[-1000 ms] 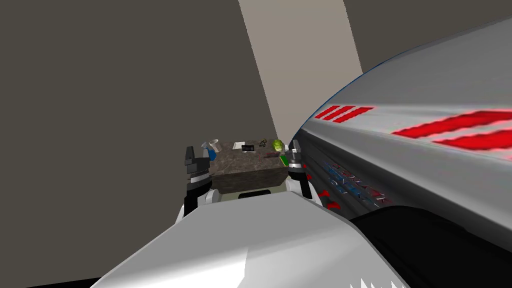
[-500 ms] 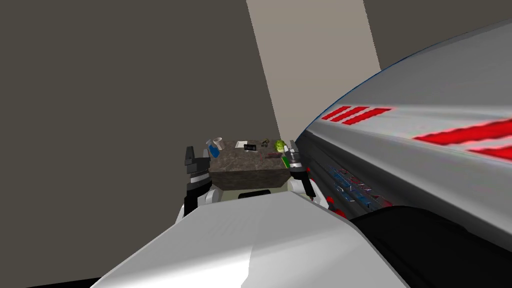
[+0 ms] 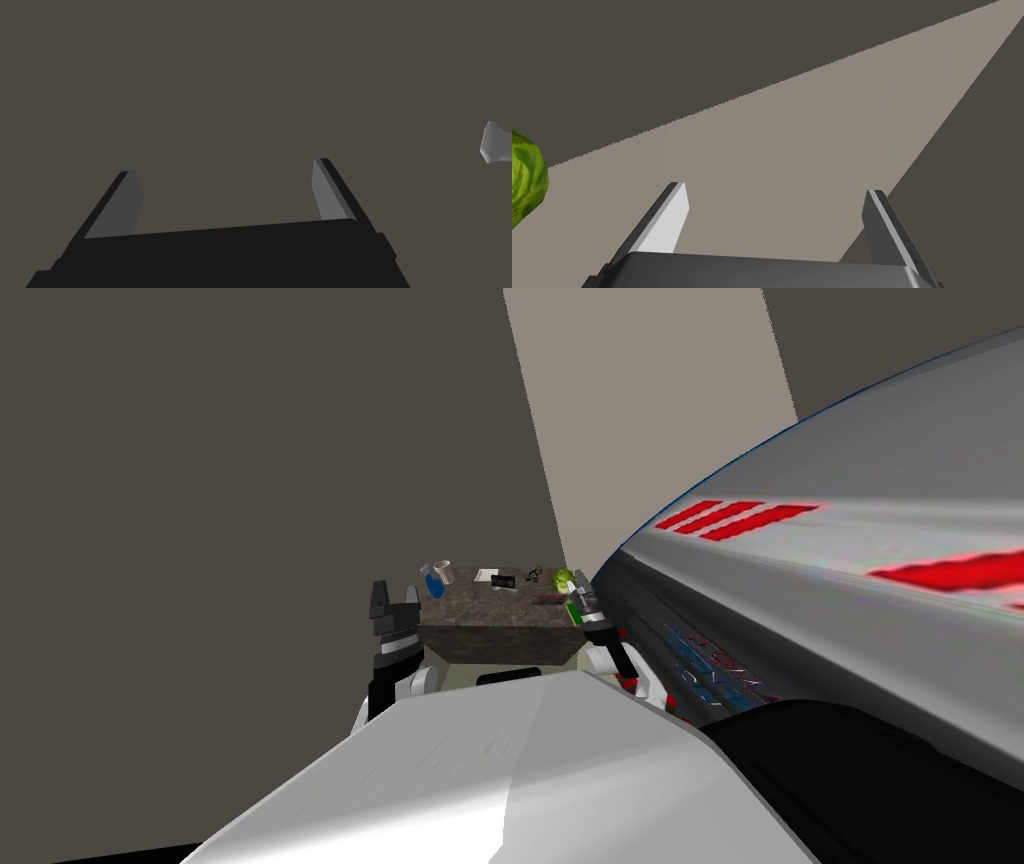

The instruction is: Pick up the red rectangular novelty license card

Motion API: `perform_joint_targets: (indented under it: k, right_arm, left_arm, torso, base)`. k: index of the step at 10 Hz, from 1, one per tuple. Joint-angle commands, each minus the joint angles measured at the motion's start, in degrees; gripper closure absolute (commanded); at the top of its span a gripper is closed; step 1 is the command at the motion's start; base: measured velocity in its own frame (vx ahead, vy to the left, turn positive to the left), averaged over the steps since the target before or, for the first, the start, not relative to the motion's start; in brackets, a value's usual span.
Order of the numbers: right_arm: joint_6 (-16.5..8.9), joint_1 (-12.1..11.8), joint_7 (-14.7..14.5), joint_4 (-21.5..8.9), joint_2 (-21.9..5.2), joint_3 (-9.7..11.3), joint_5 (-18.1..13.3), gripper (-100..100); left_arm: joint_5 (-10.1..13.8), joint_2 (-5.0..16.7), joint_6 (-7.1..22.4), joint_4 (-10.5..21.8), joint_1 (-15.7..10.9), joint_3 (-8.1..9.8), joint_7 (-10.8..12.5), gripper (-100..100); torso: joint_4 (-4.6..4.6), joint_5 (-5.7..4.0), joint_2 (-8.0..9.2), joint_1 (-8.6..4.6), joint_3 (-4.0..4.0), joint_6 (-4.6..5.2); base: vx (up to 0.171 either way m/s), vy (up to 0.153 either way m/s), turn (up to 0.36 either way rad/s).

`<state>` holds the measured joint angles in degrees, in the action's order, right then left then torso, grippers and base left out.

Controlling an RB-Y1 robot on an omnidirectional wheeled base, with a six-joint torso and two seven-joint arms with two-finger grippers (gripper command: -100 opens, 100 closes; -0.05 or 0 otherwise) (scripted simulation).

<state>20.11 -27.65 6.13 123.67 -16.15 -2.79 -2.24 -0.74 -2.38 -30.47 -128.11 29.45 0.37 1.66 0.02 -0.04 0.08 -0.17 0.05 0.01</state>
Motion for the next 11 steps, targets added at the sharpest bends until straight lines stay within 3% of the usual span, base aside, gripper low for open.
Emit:
perform_joint_targets:
  k: [1, 11]
  right_arm:
    - [-0.7, 0.1, -0.5, -0.8, -2.9, 0.1, -0.1, -100]
    - [-3.5, 0.6, -2.4, -3.9, -19.4, 1.0, -0.5, -100]
  left_arm:
    - [0.0, 0.0, 0.0, 0.0, 0.0, 0.0, 0.0, 0]
    - [0.0, 0.0, 0.0, 0.0, 0.0, 0.0, 0.0, 0]
  torso:
    - [0.0, 0.0, 0.0, 0.0, 0.0, 0.0]
    - [0.01, -0.01, 0.02, -0.02, 0.01, 0.02]
  base:
    - [-0.035, -0.045, 0.18]
    - [-0.039, -0.035, 0.141]
